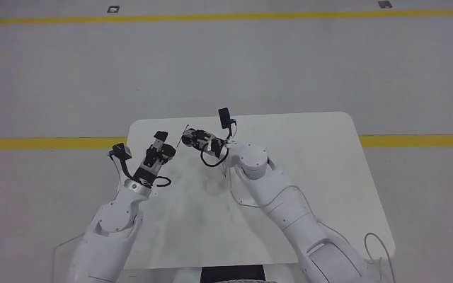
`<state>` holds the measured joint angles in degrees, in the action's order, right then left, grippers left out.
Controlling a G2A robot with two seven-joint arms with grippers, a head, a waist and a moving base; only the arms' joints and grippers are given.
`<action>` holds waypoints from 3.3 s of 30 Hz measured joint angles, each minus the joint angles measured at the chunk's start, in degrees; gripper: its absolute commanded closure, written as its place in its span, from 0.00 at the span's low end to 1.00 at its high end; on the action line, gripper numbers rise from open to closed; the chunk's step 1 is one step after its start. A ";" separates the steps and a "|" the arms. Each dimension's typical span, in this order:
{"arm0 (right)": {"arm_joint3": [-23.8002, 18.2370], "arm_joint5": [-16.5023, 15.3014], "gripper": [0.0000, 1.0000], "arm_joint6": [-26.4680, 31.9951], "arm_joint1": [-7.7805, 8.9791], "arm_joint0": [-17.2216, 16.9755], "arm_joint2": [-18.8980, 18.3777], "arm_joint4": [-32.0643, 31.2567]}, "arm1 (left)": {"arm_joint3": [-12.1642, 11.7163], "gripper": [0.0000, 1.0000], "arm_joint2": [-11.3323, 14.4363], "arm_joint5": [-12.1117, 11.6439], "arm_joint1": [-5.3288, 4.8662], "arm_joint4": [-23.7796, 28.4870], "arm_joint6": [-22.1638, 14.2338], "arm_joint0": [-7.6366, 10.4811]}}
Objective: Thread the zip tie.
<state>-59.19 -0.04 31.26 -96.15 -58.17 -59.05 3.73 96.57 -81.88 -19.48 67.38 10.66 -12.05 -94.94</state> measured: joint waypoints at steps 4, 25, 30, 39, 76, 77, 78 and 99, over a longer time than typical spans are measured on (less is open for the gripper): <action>-1.78 -1.69 1.00 -1.31 0.13 -1.47 0.29 0.19 | -0.49 0.00 0.59 0.00 0.27 -0.76 0.80 -0.36; -5.63 -2.04 1.00 -4.46 0.71 -3.63 0.40 -0.32 | -0.41 0.52 2.03 0.00 0.83 2.09 -0.98 -0.13; -5.65 -2.15 1.00 -4.72 0.90 -3.60 0.45 -0.57 | -0.83 0.57 2.25 0.00 0.98 2.19 -0.83 0.18; -5.38 -2.41 1.00 -4.59 1.18 -3.32 0.92 -1.10 | -2.07 0.73 2.79 0.00 1.21 2.11 -0.76 0.96; -7.77 -3.08 1.00 -5.16 2.36 -4.80 1.51 -0.18 | -1.67 1.00 3.30 0.00 1.87 2.96 -1.38 0.66; -7.85 -3.07 1.00 -5.19 2.38 -4.84 1.56 -0.15 | -1.66 1.00 3.29 0.00 1.89 2.99 -1.33 0.60; -7.91 -3.07 1.00 -5.23 2.39 -4.89 1.60 -0.10 | -1.65 1.00 3.27 0.00 1.91 3.02 -1.29 0.54; -7.41 -3.76 0.00 0.87 3.82 -6.19 -2.07 6.51 | -0.79 1.00 -1.37 1.20 0.91 11.19 -14.73 -1.83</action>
<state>-66.60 -3.79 32.13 -92.32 -64.36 -61.11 10.24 95.79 -83.25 -18.28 68.30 21.85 -26.78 -96.77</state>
